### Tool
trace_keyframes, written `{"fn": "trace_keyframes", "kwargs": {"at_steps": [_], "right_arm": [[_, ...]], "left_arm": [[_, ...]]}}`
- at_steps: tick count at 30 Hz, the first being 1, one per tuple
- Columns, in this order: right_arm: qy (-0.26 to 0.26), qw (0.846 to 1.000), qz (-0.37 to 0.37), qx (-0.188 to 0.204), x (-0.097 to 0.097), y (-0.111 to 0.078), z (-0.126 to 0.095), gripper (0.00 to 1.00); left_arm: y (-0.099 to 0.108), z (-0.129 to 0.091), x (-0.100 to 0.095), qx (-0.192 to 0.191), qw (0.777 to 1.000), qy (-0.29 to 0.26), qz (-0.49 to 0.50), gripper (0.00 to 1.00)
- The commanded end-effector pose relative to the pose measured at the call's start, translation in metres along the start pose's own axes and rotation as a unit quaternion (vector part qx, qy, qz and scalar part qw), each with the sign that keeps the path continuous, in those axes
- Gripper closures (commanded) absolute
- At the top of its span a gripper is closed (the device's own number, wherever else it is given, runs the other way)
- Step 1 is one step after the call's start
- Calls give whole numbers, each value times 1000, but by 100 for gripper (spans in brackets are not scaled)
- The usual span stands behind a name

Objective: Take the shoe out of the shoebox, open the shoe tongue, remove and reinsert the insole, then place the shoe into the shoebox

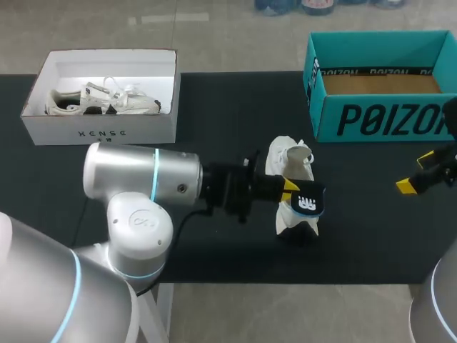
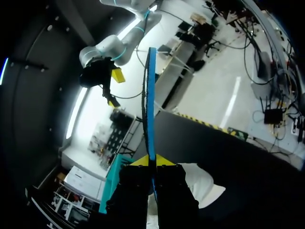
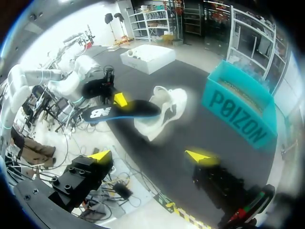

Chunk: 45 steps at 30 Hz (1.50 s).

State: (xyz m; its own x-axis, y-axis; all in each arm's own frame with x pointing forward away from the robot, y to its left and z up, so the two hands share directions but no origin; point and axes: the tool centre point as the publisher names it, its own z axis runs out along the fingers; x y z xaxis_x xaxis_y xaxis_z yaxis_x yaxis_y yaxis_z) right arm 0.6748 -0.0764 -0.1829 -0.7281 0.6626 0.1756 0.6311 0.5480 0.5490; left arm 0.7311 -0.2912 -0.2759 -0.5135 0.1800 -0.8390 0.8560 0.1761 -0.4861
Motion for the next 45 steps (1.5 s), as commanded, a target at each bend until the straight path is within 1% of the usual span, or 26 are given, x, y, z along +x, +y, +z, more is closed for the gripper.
{"fn": "trace_keyframes", "kwargs": {"at_steps": [1,12,21,27,34,40,41,42,43,44,45], "right_arm": [[-3,1000,0,-2,3,-4,-1,0],[-3,1000,0,-2,3,-4,-1,0],[-3,1000,0,-2,3,-4,-1,0],[-3,1000,0,-2,3,-4,-1,0],[-3,1000,0,-2,3,-4,-1,0],[-3,1000,0,-2,3,-4,-1,0],[-3,1000,0,-2,3,-4,-1,0],[-3,1000,0,-2,3,-4,-1,0],[-3,1000,0,-2,3,-4,-1,0],[-3,1000,0,-2,3,-4,-1,0],[-3,1000,0,-2,3,-4,-1,0]], "left_arm": [[4,2,0,-6,1000,3,-3,100],[24,6,9,-18,1000,7,-6,100],[50,3,20,-38,999,13,-13,100],[55,4,19,-38,999,17,-12,100],[72,-2,27,-62,997,40,-10,100],[78,2,27,-64,997,51,-8,100],[78,2,26,-64,997,52,-8,77],[77,2,25,-65,996,53,-8,57],[76,2,24,-65,996,53,-8,40],[75,2,23,-66,996,55,-8,13],[74,1,22,-66,996,56,-8,0]]}}
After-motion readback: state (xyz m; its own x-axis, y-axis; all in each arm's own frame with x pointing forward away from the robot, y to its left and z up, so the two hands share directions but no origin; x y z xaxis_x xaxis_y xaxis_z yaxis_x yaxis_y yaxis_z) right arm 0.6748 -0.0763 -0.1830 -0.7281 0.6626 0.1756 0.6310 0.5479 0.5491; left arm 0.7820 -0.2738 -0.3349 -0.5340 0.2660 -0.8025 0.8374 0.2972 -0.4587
